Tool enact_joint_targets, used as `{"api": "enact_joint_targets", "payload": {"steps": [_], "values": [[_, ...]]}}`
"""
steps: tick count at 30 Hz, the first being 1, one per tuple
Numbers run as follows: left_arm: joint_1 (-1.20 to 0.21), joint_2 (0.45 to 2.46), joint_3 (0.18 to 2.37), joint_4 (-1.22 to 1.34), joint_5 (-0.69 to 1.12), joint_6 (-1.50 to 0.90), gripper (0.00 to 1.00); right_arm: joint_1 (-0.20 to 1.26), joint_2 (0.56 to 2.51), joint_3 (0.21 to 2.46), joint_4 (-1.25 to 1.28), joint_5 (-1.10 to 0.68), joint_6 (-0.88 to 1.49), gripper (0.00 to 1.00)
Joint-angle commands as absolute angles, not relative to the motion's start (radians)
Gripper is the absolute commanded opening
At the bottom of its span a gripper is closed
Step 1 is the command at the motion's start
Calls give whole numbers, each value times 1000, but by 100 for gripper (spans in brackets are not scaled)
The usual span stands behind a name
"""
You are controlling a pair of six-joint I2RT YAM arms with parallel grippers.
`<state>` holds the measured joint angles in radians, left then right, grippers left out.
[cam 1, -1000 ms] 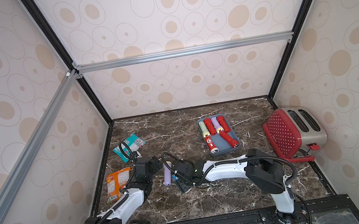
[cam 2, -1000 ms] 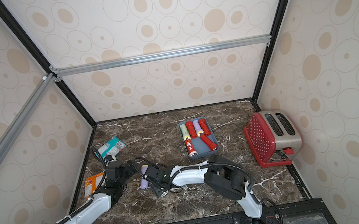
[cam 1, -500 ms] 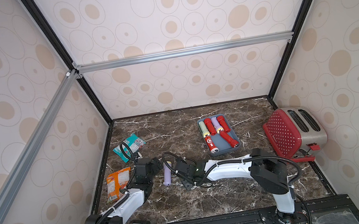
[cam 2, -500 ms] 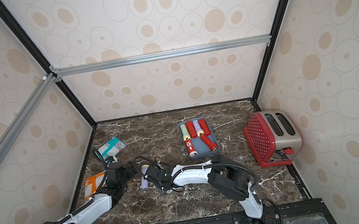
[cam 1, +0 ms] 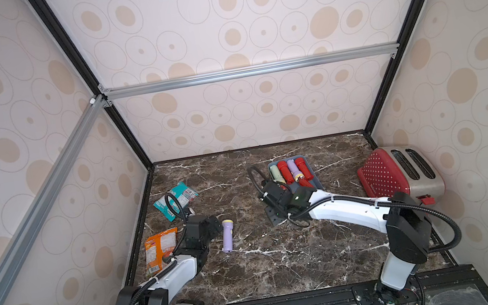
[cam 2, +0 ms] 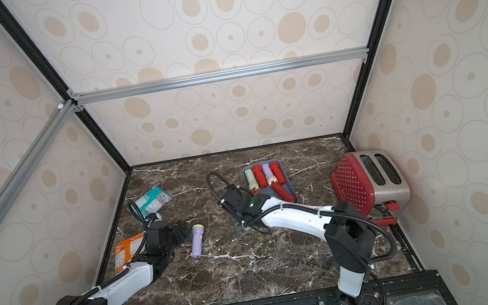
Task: Put the flashlights into the storage boxes
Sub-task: Place the flashlight at the storage box.
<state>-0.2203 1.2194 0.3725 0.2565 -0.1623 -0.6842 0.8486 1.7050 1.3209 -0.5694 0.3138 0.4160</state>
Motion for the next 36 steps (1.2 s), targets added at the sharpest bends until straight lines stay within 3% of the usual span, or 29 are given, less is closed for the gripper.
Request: {"api": "enact_joint_targets", "payload": {"steps": [1,16,36], "values": [[-213,1220,411,263,-173,-670,99,750,1669,1331,-628,295,333,31],[-213,1227,412,263,-170,-666,99,501,1758,1350,-617,152,258,32],[-213,1231,417,259,-173,-661,99,429,1929,1451,-647,124,184,33]]}}
